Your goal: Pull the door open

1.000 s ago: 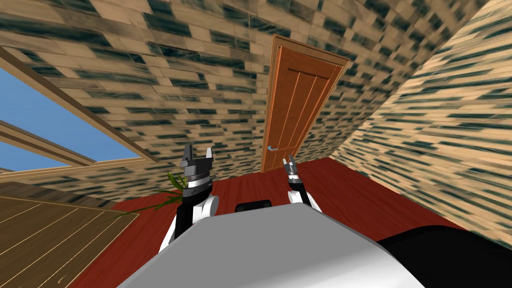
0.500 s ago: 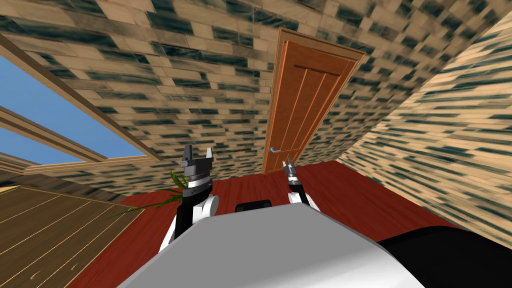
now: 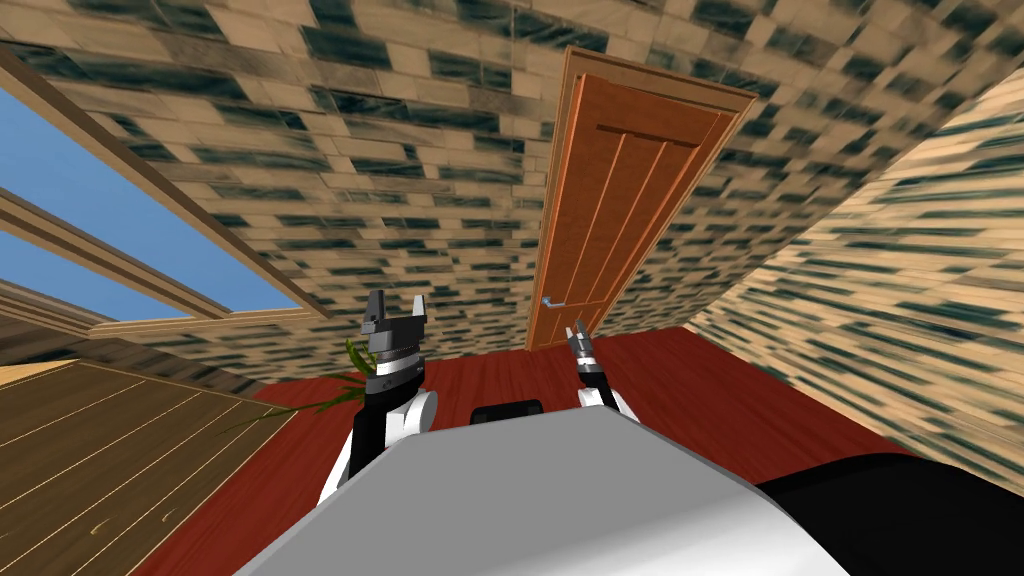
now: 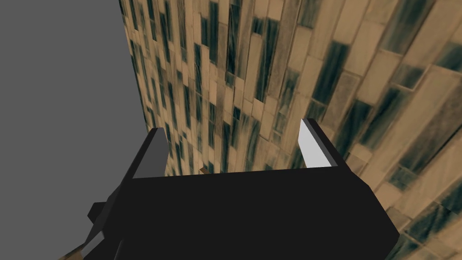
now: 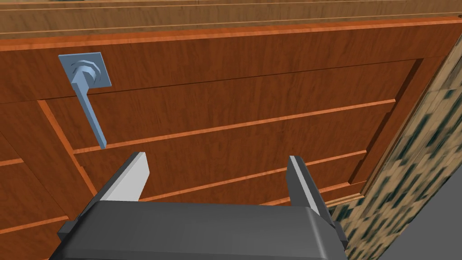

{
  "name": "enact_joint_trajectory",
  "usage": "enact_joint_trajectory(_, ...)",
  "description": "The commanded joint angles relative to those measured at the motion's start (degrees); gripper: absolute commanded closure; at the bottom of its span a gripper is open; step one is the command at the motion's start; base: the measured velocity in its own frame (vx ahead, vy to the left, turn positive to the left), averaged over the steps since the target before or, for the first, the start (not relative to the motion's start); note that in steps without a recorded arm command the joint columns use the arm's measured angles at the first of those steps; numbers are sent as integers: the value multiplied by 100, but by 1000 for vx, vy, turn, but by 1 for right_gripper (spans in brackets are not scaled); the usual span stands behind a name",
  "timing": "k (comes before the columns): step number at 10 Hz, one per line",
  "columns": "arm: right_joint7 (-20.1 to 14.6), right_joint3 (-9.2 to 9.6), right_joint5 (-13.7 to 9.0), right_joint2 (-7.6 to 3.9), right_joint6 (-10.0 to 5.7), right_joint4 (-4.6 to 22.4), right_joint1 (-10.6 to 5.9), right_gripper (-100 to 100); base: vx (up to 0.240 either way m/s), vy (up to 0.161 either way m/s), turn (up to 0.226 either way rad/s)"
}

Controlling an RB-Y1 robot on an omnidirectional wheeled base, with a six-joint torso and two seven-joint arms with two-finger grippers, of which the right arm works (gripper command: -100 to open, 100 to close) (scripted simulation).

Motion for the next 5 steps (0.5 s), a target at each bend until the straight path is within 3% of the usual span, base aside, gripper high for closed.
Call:
enact_joint_trajectory(1,-8,-2,-4,-14,-50,177,-45,-100,41,-21,40)
enact_joint_trajectory(3,-35,-9,-19,-61,-124,424,-99,-100,48,-23,59)
enact_joint_trajectory(5,-88,-22,-48,-153,-270,841,-205,-100,59,-33,96)
